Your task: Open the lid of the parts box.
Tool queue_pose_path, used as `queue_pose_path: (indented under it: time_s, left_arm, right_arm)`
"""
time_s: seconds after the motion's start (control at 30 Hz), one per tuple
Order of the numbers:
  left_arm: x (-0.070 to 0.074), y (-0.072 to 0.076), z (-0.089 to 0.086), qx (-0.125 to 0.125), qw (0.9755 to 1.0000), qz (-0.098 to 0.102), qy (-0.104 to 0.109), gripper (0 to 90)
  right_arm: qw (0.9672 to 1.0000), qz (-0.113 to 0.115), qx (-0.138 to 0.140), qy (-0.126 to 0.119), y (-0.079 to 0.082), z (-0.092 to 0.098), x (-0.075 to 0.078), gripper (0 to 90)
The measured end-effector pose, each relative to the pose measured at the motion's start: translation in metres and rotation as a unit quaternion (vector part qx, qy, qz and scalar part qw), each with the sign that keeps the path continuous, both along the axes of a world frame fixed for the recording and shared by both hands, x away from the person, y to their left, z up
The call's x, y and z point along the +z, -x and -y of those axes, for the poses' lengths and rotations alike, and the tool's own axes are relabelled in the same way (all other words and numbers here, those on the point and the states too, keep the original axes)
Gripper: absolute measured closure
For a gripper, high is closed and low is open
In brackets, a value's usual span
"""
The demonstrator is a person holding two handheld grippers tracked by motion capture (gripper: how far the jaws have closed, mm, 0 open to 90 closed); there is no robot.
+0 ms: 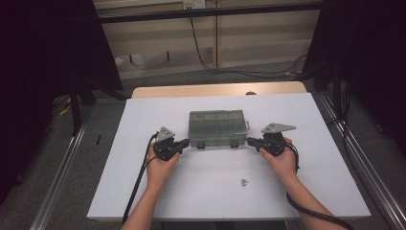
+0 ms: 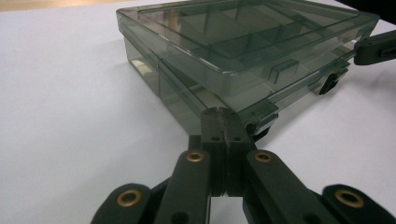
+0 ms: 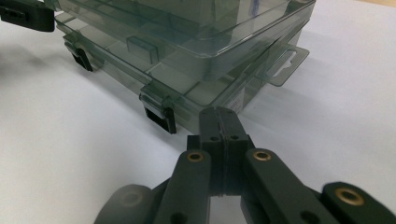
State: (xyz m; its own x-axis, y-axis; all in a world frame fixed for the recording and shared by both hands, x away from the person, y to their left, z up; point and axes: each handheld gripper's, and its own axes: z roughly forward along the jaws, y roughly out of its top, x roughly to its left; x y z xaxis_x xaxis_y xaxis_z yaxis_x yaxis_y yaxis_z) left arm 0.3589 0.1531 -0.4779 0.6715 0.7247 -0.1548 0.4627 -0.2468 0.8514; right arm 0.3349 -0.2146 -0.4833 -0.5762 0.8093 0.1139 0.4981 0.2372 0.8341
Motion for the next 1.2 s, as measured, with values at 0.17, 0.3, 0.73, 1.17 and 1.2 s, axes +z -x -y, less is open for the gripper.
queue_pose_path:
  time_s: [0.17, 0.3, 0.73, 1.17, 1.2]
  left_arm:
    - [0.002, 0.000, -0.001, 0.004, 0.9998, 0.010, 0.016, 89.9]
    - [0.006, 0.001, 0.000, 0.008, 0.9995, 0.022, 0.020, 88.9]
    - [0.012, 0.000, 0.002, 0.013, 0.9985, 0.036, 0.038, 87.8]
    - [0.017, -0.006, 0.003, 0.035, 0.9976, 0.045, 0.039, 81.9]
    - [0.018, -0.007, 0.003, 0.037, 0.9976, 0.048, 0.033, 79.8]
  right_arm:
    - [0.9999, 0.008, -0.004, -0.011, 0.001, 0.000, 0.002, 90.0]
    - [0.9996, 0.020, -0.014, -0.017, 0.001, -0.002, 0.006, 89.9]
    - [0.9982, 0.046, -0.016, -0.036, -0.001, -0.002, 0.017, 88.8]
    - [0.9972, 0.060, -0.030, -0.034, -0.004, -0.003, 0.025, 82.8]
    - [0.9974, 0.059, -0.031, -0.028, -0.005, -0.002, 0.026, 82.0]
